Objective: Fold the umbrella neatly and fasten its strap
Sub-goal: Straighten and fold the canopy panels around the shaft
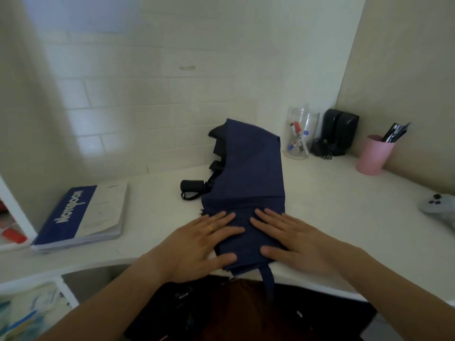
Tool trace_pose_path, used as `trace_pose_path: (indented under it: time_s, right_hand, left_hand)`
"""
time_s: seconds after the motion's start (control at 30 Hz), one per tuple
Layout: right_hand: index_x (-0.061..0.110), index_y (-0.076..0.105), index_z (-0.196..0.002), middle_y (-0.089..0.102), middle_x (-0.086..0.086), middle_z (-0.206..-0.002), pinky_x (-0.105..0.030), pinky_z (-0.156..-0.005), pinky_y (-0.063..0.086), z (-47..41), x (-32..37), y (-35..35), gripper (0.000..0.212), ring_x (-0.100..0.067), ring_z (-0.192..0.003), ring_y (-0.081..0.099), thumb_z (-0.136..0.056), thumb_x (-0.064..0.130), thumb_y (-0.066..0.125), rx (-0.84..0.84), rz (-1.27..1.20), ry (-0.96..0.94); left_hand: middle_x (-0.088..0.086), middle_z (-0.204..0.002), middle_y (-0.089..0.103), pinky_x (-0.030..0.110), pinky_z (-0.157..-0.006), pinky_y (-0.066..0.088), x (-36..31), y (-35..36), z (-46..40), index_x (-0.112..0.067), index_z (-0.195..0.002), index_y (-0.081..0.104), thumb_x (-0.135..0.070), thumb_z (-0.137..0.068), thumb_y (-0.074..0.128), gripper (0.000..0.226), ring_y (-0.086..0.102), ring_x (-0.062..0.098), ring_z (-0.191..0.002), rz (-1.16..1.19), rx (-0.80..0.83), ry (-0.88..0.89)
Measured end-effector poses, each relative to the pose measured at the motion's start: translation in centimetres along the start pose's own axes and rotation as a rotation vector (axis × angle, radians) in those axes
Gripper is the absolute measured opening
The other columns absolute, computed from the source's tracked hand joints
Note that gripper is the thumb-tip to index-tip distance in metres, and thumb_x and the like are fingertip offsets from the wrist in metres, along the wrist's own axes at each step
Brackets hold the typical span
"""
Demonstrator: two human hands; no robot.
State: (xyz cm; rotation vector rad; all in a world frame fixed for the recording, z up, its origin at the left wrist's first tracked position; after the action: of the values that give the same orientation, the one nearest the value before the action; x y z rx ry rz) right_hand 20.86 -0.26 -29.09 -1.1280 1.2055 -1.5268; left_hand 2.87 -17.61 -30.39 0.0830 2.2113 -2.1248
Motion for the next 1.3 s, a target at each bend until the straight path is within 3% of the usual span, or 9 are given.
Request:
trace_pose_path:
  time_s: [0.1,0.2,0.27,0.37,0.57,0.8,0.97,1.1,1.3]
  right_hand:
    - [0.038,0.06,-0.131,0.057,0.019,-0.139,-0.03,-0.108,0.044,0.1,-1.7,-3.6,0.054,-0.004,-0.126,0.054,-0.084,0.065,0.06,-0.403,-0.177,0.179]
    - [0.024,0.062,-0.128,0.066,0.007,-0.12,-0.029,-0.085,0.05,-3.2,-3.2,-8.6,0.059,-0.01,-0.101,0.064,-0.079,0.055,0.075,-0.792,-0.769,0.462]
    - [0.017,0.052,-0.138,0.064,0.0,-0.124,-0.032,-0.086,0.051,-6.1,-3.5,-10.7,0.073,-0.017,-0.106,0.063,-0.078,0.045,0.082,-0.725,-1.029,0.47]
    - [0.012,0.06,-0.131,0.071,-0.006,-0.11,-0.043,-0.087,0.059,-7.7,-3.3,-12.5,0.059,-0.023,-0.099,0.069,-0.078,0.018,0.084,-0.742,-1.055,0.446]
    - [0.018,0.074,-0.088,0.074,-0.003,-0.089,-0.022,-0.064,0.053,-2.9,-0.8,-12.4,0.015,-0.016,-0.074,0.066,-0.077,0.016,0.084,-0.823,-0.917,0.301]
    - [0.021,0.072,-0.079,0.075,0.006,-0.091,-0.014,-0.056,0.045,1.9,0.4,-6.6,0.02,-0.009,-0.061,0.061,-0.073,0.008,0.086,-0.626,-0.62,0.146]
    - [0.016,0.071,-0.082,0.073,0.008,-0.097,-0.026,-0.066,0.055,2.9,-0.4,-2.3,0.025,-0.012,-0.078,0.068,-0.073,-0.007,0.074,-0.504,-0.509,0.122]
    - [0.025,0.068,-0.082,0.073,0.005,-0.099,-0.03,-0.078,0.058,2.9,-0.2,-1.9,0.03,-0.014,-0.084,0.069,-0.075,-0.004,0.072,-0.495,-0.447,0.1]
    - [0.029,0.072,-0.077,0.07,0.004,-0.105,-0.028,-0.083,0.055,2.9,-0.2,-2.4,0.04,-0.018,-0.087,0.072,-0.079,-0.008,0.059,-0.498,-0.665,0.287]
  left_hand:
    - [-0.018,-0.168,-0.009,0.031,-0.126,-0.009,0.1,0.3,0.1,-0.056,-0.155,-0.001,-0.076,-0.097,0.022,0.065,-0.015,-0.004,-0.152,-0.026,-0.072,0.009]
    - [-0.02,-0.167,-0.011,0.034,-0.125,-0.014,0.1,0.3,0.0,-0.059,-0.153,-0.001,-0.077,-0.097,0.021,0.063,-0.017,-0.005,-0.151,-0.039,-0.094,0.022]
    - [-0.02,-0.167,-0.009,0.038,-0.125,-0.014,0.1,0.2,-0.1,-0.059,-0.153,0.001,-0.076,-0.097,0.023,0.063,-0.015,-0.004,-0.152,-0.032,-0.114,0.026]
    - [-0.019,-0.168,-0.006,0.037,-0.125,-0.011,0.3,0.1,0.0,-0.058,-0.154,0.003,-0.078,-0.096,0.021,0.064,-0.013,-0.003,-0.153,-0.038,-0.132,0.027]
    - [-0.014,-0.17,0.001,0.033,-0.127,0.0,0.2,0.0,0.2,-0.051,-0.157,0.012,-0.075,-0.098,0.021,0.065,-0.007,0.003,-0.155,-0.035,-0.18,0.04]
    - [-0.002,-0.144,0.057,0.033,-0.108,0.045,-0.8,-0.2,2.2,-0.028,-0.139,0.06,-0.061,-0.1,0.044,0.053,0.052,0.016,-0.132,-0.007,-0.473,0.113]
    - [-0.007,-0.107,0.07,0.036,-0.083,0.054,-1.8,-0.9,3.3,-0.025,-0.111,0.066,-0.057,-0.097,0.051,0.038,0.066,0.01,-0.096,0.633,-0.618,-0.255]
    - [-0.004,-0.111,0.07,0.037,-0.087,0.058,-2.5,-2.1,2.6,-0.027,-0.134,0.045,-0.057,-0.081,0.066,0.064,0.073,0.015,-0.095,1.328,-0.7,-0.516]
    - [0.005,-0.115,0.074,0.032,-0.079,0.063,-2.7,-1.7,1.2,-0.024,-0.137,0.045,-0.014,-0.084,0.082,0.065,0.074,0.015,-0.097,1.236,-0.635,-0.58]
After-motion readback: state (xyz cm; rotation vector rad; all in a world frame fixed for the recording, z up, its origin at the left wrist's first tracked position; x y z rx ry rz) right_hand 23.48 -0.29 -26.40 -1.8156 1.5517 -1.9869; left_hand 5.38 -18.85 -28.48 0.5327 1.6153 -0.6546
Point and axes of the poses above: each hand's wrist, its own z-axis away from the middle knuckle, its own y-axis out of the palm, x = y × z, the point moved 3 cm from there along -z, towards the middle knuckle
